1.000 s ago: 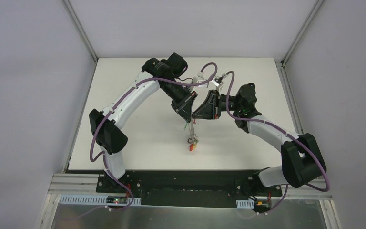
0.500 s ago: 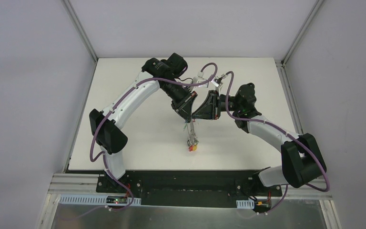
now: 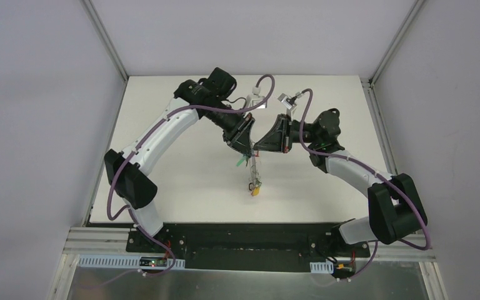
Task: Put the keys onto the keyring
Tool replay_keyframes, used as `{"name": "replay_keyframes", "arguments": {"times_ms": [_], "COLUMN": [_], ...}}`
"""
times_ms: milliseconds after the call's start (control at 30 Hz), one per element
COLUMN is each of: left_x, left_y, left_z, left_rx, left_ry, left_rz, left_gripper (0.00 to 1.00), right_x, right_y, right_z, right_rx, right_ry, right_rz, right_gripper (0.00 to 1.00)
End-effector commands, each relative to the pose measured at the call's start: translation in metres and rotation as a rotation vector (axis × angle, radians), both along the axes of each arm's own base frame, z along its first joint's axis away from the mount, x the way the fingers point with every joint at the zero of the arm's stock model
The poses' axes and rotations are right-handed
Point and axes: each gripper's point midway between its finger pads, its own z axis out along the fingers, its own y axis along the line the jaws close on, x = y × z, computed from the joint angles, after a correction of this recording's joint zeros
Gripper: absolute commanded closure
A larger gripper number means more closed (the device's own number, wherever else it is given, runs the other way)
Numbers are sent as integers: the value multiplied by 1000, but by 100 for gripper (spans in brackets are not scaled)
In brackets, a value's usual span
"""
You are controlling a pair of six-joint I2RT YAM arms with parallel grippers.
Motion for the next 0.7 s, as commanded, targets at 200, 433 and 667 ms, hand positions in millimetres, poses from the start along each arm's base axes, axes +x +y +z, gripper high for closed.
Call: {"name": "replay_keyframes", "arguments": {"times_ms": [200,433,667], "left_x": [5,14,17], "left_y": [-4,-8,-5], "left_z": [51,42,46], "left_rx": [-292,-271,-278], "left_ry": [-129,-112,-124], "left_rz": [50,78,90], "left_gripper": [65,64,66], "right_x": [14,14,14], "right_y": [-7,-8,-10], "right_z": [49,51,47], "right_rx": [128,133,126], "right_ry": [-61,-62,-63], "right_rz": [-83,-82,-85], "right_gripper": [100,100,100]}}
